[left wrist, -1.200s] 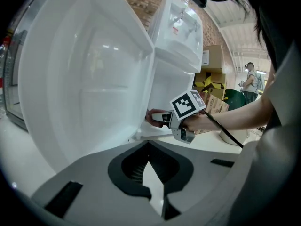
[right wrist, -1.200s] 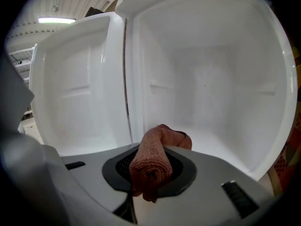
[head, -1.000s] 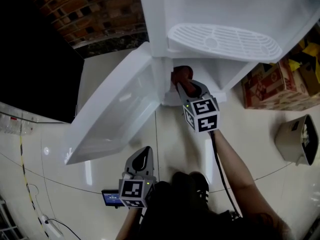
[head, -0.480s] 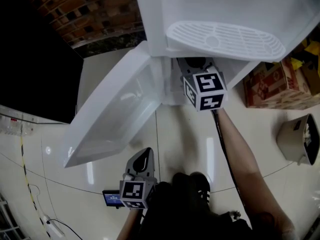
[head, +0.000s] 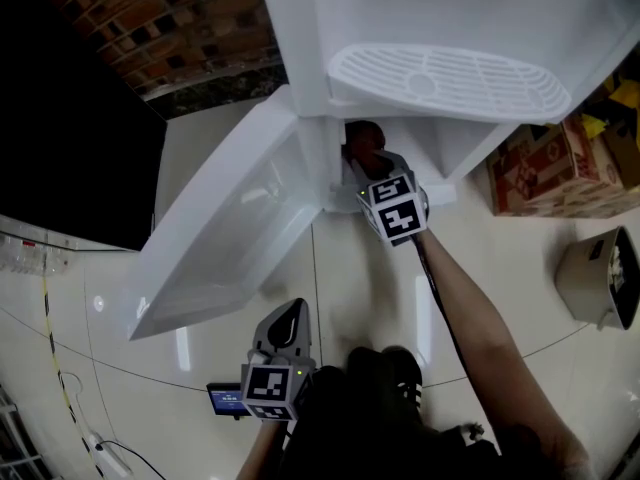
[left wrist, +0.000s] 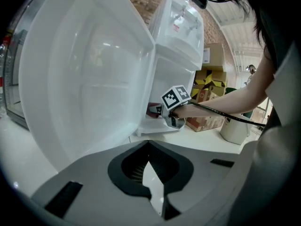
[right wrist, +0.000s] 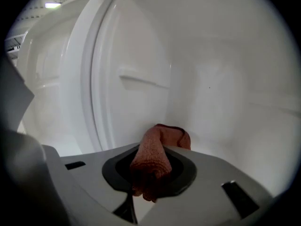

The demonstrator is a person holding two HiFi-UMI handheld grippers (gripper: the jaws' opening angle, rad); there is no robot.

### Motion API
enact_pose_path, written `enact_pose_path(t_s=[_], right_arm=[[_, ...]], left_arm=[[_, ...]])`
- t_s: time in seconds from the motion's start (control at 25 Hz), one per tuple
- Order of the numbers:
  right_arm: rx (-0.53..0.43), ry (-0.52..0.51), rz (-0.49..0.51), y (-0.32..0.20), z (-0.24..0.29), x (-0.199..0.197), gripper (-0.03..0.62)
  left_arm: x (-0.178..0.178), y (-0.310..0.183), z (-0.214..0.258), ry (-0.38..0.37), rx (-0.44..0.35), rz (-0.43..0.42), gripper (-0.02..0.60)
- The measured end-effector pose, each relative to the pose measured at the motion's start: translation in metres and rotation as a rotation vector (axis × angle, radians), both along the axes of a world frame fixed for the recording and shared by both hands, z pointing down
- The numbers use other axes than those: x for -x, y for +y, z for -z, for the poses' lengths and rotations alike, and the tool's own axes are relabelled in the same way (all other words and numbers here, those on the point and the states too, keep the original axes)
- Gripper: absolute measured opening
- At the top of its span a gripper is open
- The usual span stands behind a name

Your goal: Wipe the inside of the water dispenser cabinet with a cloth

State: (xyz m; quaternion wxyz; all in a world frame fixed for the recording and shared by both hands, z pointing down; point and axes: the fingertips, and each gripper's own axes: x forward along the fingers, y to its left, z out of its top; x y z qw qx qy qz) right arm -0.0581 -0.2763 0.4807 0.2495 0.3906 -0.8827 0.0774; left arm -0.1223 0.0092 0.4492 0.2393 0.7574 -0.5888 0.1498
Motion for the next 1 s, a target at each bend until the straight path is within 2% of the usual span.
enact_pose_path(t_s=[0.08,0.16,0.28,0.44,0.56,0.76,1.0], right_arm=[[0.008,-0.004,0.0,0.003,-0.004,-0.002,0.084],[-0.023,-0.008,0.0,-0.001,0.007,-0.003,0.084],[-0.155,-0.038,-0.025,-0.017,0.053,-0.009,0.084],[-0.349,-0.145,-0.094,-0.044,0.13,-0.026,0.084],[-0.412,-0.196,-0.127,-0.058,0.167,-0.036,0.084],[-0.364,-0.113,-0.161,-0.079,0.137,-0.049,0.084],[-0.194,0.008,-0.172,-0.075,0.06,-0.055,0.084]], left_arm=[[0.0,0.0,0.0,-0.002,0.001,0.0,-0.02],[0.002,0.0,0.0,-0.004,0.001,0.004,-0.02],[0.003,0.0,0.0,-0.003,0.0,0.01,-0.02],[0.001,0.0,0.0,-0.003,0.0,0.005,-0.02],[0.0,0.0,-0.001,-0.005,0.002,0.0,-0.02],[0.002,0.001,-0.001,-0.005,0.007,0.006,-0.02],[0.004,0.003,-0.003,-0.01,0.013,0.009,-0.02]])
